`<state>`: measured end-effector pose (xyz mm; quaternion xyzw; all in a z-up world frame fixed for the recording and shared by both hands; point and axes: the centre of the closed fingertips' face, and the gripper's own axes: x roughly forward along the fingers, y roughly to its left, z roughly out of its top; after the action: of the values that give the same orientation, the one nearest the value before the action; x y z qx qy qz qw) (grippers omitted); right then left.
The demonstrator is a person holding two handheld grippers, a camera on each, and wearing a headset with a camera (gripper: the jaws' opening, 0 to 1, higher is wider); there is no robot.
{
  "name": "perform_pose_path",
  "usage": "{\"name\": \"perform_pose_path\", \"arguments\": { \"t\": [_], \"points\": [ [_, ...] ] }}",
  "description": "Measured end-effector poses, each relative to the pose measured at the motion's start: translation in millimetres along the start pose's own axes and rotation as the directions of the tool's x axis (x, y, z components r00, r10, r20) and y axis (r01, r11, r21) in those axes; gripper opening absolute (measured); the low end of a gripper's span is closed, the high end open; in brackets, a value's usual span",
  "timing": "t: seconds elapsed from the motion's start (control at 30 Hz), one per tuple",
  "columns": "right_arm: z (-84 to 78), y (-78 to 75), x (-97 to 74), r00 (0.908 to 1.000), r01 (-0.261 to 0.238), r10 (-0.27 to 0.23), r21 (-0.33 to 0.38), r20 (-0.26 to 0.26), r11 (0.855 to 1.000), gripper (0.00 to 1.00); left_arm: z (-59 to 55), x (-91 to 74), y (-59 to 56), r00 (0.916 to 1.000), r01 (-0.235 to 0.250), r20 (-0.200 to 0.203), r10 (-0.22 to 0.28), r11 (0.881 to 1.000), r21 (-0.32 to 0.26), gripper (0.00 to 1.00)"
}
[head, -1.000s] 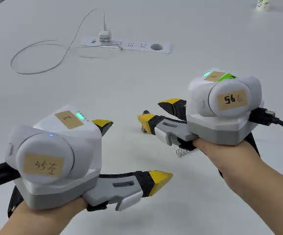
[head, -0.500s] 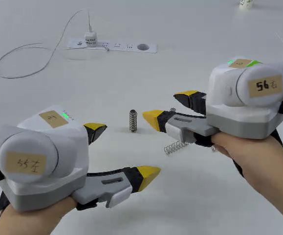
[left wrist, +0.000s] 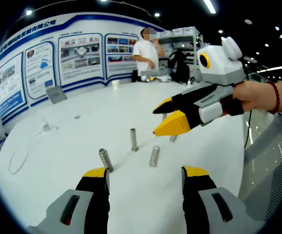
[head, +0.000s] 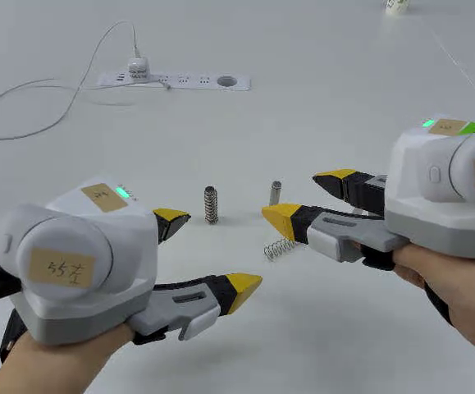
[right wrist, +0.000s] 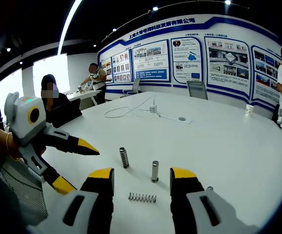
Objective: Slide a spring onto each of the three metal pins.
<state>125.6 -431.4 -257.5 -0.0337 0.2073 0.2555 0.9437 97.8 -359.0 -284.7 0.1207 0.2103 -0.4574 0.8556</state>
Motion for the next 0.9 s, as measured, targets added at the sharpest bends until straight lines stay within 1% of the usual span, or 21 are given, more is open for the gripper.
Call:
{"name": "perform_pose_path", "arguments": {
  "t": [0.17,0.27,0.4,0.6,0.7,0.8,0.9],
  "points": [
    [-4.5,-4.2,-6.6,1.0,0.005,-0.005,0.008,-0.002,1.0,0.46,-0.4,9.5,-1.1,0.9998,0.016,-0.014,-0.016,1.0,0.025,0.55],
    [-8.9,-4.8,-9.2,0.9999,0.0,0.0,-0.002,-0.013,1.0,0.45,-1.0,15.0,-0.5,0.9996,0.02,-0.018,-0.02,1.0,0.024,0.51],
    [-15.3,-6.1,-13.0,0.9997,-0.003,0.004,0.006,-0.023,1.0,0.45,-1.5,24.7,-1.1,0.9993,0.029,-0.025,-0.028,0.999,0.026,0.47],
    [-22.7,-9.5,-16.9,0.9994,0.002,-0.002,0.013,-0.036,1.0,0.44,-1.3,38.4,-4.8,0.9979,0.056,-0.034,-0.055,0.998,0.032,0.41],
    [-24.7,-12.7,-18.8,0.9992,0.01,-0.009,0.017,-0.039,1.0,0.44,-5.2,46.8,-8.0,0.9955,0.078,-0.058,-0.075,0.996,0.036,0.36],
    [-26.2,-16.5,-20.5,0.999,0.022,-0.022,0.006,-0.04,1.0,0.43,-8.1,53.4,-10.0,0.9938,0.086,-0.074,-0.083,0.995,0.043,0.34],
    [-29.1,-20.2,-21.6,0.9985,0.031,-0.03,0.013,-0.045,0.999,0.42,-11.1,59.3,-10.7,0.9923,0.092,-0.088,-0.087,0.995,0.045,0.32]
  ]
}}
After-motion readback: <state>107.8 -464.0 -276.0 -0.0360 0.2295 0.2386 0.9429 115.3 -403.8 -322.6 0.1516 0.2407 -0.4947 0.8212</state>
